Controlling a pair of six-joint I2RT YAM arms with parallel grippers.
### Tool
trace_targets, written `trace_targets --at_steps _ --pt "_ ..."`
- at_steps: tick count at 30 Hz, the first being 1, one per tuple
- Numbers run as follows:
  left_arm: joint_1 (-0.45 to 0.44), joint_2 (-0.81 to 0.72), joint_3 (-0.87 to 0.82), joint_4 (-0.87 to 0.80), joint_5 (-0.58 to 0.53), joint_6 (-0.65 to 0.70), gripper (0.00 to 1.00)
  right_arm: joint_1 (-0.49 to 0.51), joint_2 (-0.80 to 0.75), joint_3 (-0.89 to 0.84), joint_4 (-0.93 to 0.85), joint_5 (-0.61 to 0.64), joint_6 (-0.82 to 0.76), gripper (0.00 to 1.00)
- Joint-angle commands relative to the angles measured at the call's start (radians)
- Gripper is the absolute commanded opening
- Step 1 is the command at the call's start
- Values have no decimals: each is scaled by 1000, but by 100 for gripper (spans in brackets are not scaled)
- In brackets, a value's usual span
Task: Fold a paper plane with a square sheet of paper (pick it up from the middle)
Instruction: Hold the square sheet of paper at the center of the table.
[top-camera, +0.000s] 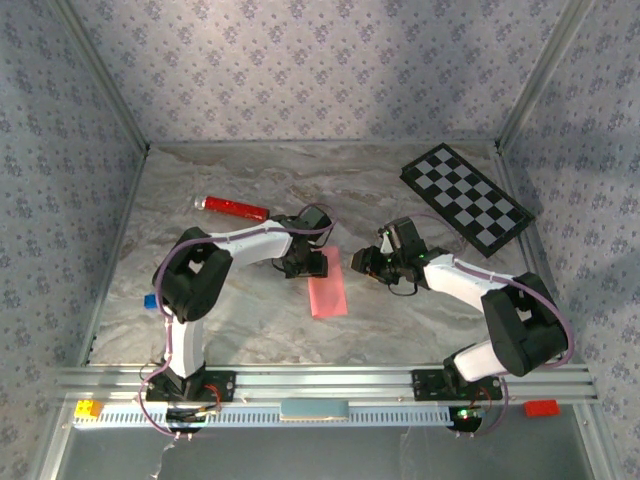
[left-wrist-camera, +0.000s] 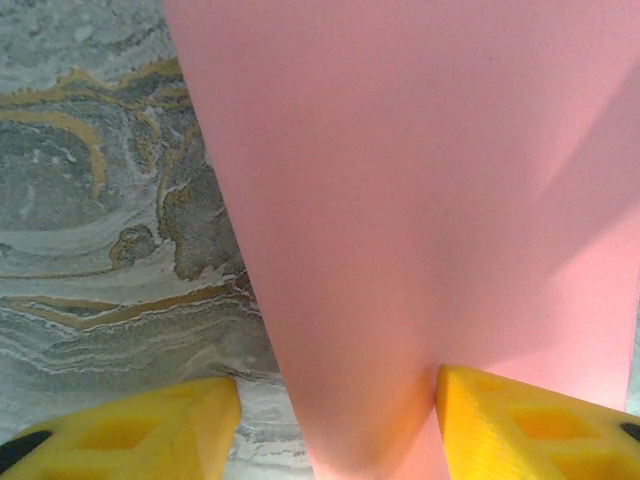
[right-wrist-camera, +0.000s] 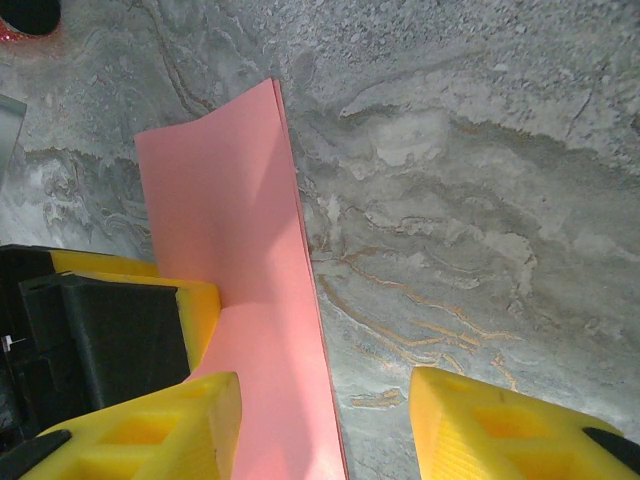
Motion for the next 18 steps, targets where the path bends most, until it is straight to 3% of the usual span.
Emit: trace_targets --at_steps 1,12,18 --pt "-10 90 -7 81 5 33 57 0 -2 0 -8 -17 -15 49" --pt "-12 106 -9 84 5 36 57 7 16 9 8 -40 -17 49" --pt "-13 110 -7 84 8 42 56 14 48 11 76 -105 -7 33"
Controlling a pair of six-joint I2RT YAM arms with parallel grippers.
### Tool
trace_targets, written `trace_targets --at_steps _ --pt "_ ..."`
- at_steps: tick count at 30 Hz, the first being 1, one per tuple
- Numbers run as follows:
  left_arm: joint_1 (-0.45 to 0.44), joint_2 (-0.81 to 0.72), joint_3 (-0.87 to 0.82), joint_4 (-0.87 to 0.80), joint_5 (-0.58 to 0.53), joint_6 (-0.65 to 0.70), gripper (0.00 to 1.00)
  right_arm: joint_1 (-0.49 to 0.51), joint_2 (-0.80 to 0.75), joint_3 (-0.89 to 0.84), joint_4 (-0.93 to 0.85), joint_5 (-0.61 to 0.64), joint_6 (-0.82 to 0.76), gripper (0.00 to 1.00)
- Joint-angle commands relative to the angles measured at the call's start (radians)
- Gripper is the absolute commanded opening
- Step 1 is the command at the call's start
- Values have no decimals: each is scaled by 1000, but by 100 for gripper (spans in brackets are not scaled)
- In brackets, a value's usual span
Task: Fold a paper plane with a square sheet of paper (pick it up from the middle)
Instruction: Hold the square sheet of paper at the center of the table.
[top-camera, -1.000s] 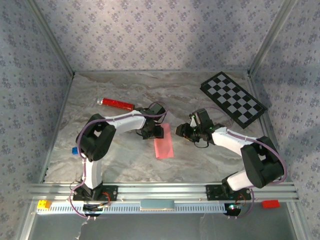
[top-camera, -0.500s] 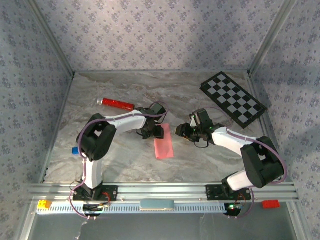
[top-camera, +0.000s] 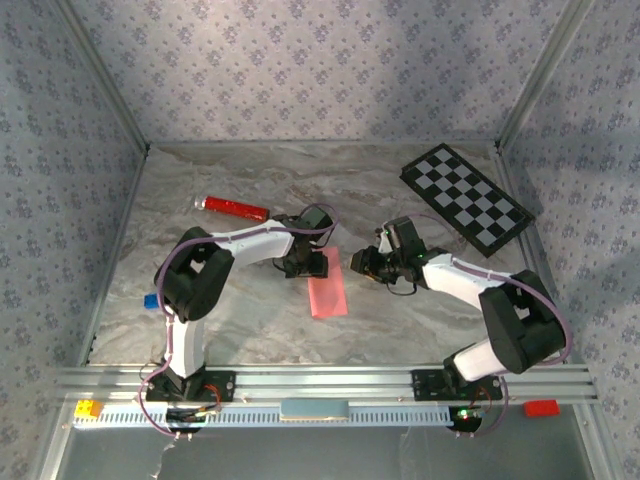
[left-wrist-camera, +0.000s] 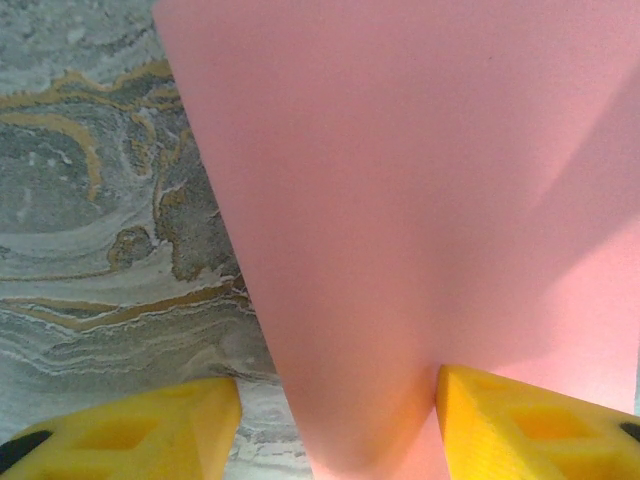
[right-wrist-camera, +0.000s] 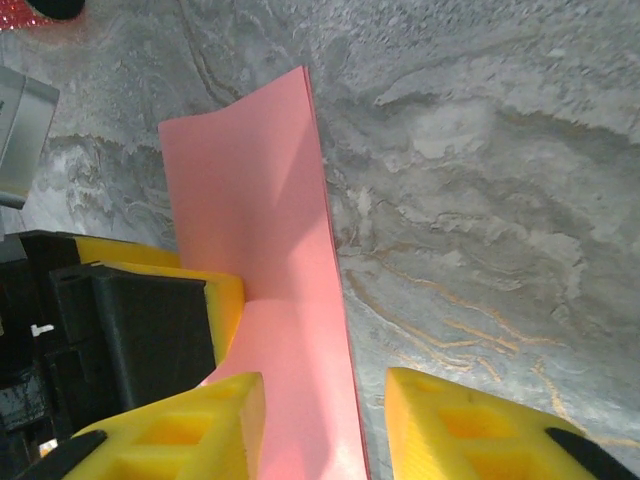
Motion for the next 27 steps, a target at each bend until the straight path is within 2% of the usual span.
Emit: trace_targets --at_steps 1,10,18,27 --pt "-7 99 -21 97 14 31 56 11 36 15 39 -51 -5 32" --pt "-8 101 -23 95 14 33 56 46 134 73 65 -87 -1 22" --pt "-8 111 -16 94 19 37 56 77 238 153 43 -109 -12 6" --pt "-9 118 -19 98 22 33 56 86 297 181 34 -117 -13 1"
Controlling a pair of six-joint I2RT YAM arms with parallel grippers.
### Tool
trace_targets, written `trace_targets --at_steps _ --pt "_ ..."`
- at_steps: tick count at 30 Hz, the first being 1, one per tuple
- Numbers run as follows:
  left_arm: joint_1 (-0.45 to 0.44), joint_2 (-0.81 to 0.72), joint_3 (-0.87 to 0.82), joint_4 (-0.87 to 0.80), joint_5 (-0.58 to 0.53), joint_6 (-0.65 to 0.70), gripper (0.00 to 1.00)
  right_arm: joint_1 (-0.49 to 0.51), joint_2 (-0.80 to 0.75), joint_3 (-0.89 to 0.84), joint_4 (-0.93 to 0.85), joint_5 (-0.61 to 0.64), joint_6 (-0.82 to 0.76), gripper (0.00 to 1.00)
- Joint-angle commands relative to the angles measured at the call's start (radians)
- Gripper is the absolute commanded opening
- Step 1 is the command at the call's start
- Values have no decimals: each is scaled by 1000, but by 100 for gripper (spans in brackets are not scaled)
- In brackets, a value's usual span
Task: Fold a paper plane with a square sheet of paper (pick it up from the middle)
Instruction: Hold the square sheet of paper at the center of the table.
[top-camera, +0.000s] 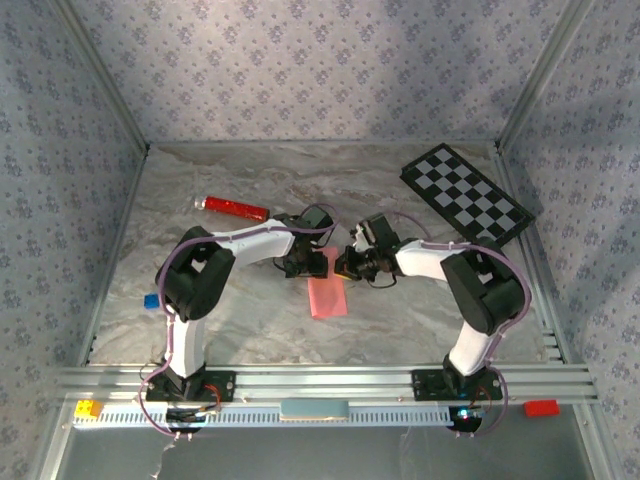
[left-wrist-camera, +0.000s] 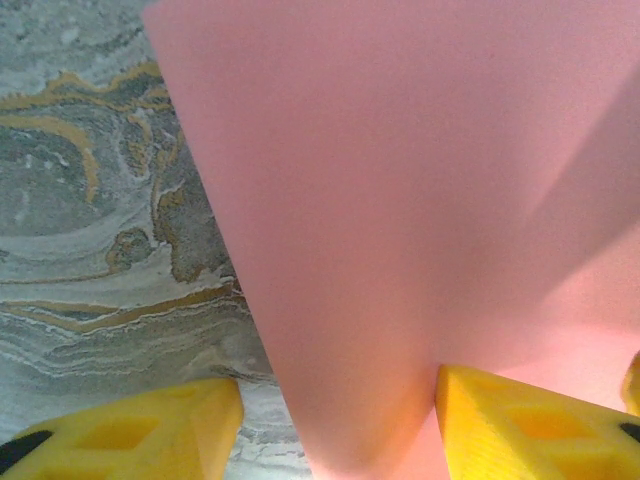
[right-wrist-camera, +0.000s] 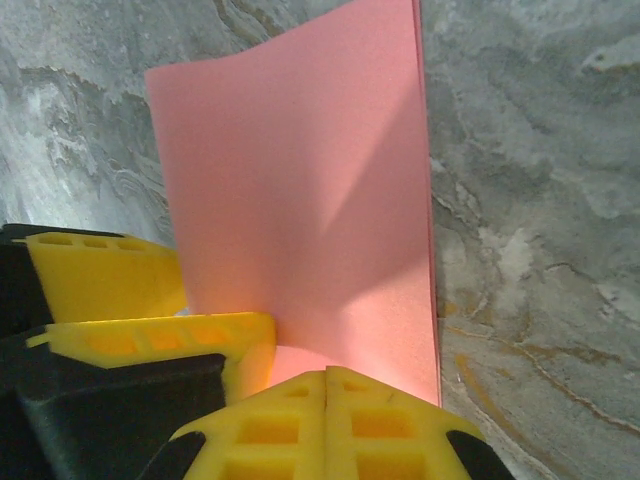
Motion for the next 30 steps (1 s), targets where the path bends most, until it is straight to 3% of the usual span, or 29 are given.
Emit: trace_targets --at_steps 1,8,21,30 --pt "-9 109 -29 114 22 19 56 11 25 31 -20 -18 -16 1" --pt "-8 109 -34 117 24 13 56 19 67 61 -30 -35 -16 1" --pt "-5 100 -32 128 44 -9 56 36 107 13 -158 123 -62 0" --pt "74 -174 -121 255 111 -82 60 7 105 19 -175 178 -63 0"
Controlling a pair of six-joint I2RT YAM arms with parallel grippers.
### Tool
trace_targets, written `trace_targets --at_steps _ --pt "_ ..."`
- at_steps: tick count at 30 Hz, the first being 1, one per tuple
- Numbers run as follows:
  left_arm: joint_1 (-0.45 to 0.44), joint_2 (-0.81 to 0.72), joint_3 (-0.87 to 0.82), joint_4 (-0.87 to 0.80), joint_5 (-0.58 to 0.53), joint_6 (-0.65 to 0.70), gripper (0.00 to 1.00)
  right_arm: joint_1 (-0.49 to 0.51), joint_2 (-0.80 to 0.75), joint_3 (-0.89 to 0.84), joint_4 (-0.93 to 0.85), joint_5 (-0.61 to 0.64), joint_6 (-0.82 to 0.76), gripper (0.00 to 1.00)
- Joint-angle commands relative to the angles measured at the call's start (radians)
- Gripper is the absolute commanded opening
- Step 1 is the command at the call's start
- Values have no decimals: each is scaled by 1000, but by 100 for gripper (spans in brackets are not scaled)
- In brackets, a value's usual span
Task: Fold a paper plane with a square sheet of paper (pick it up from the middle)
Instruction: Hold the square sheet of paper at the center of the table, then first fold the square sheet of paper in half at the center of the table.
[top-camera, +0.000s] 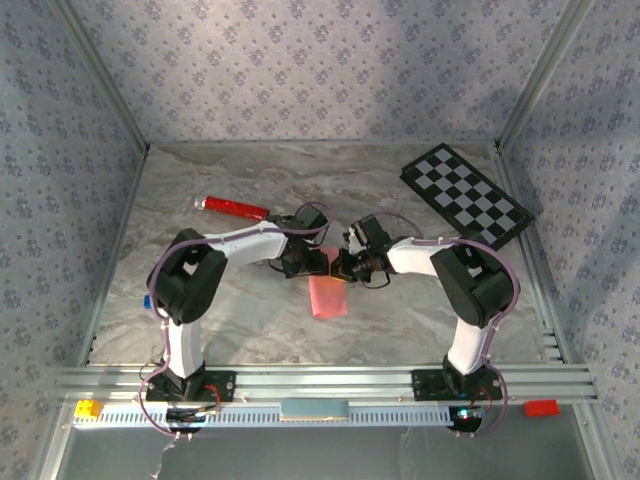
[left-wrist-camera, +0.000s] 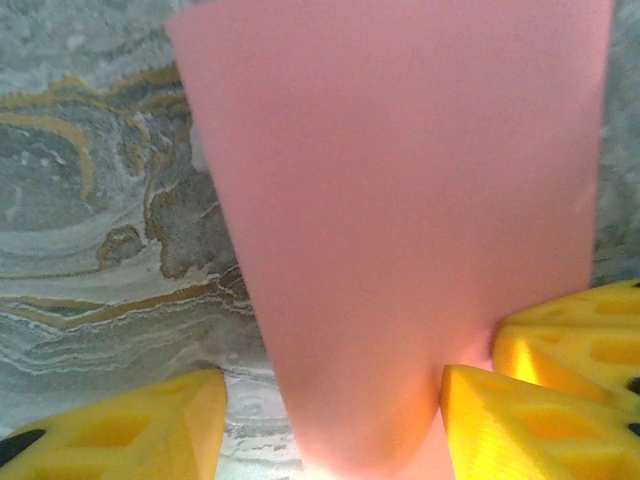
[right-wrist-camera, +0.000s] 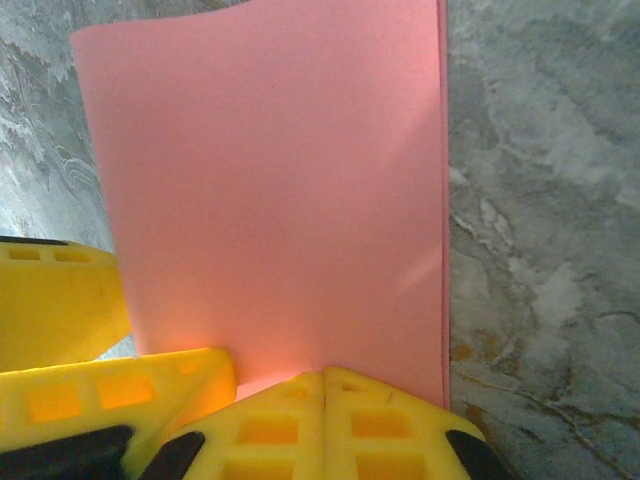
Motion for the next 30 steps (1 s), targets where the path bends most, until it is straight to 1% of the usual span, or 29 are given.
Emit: trace_targets --at_steps 1,4,6,9,11,13,17,20,26,30 --pt "62 -136 -76 191 81 -56 61 -27 32 -30 -134 137 -23 0" --pt "112 -213 -151 292 188 -93 65 -38 22 -32 -133 130 -22 0" --pt "132 -232 -182 352 257 -113 62 -40 19 -32 -131 127 -20 0" --pt "138 -234 -237 472 344 -175 49 -37 18 -34 -129 130 -7 0" --pt "139 -221 -259 524 385 -206 41 -34 10 -41 -126 142 8 0" --pt "137 -206 -279 566 416 -230 31 -30 2 -51 -117 150 21 0" --pt "137 -179 -312 647 469 -263 15 -29 1 -58 -111 148 23 0" --pt "137 -153 -322 672 495 -266 0 -26 2 -59 -108 145 24 0" --pt "135 -104 -340 719 527 -273 0 -21 7 -53 -108 139 25 0" --pt "135 -81 -342 722 516 -267 0 -20 12 -46 -115 136 18 0"
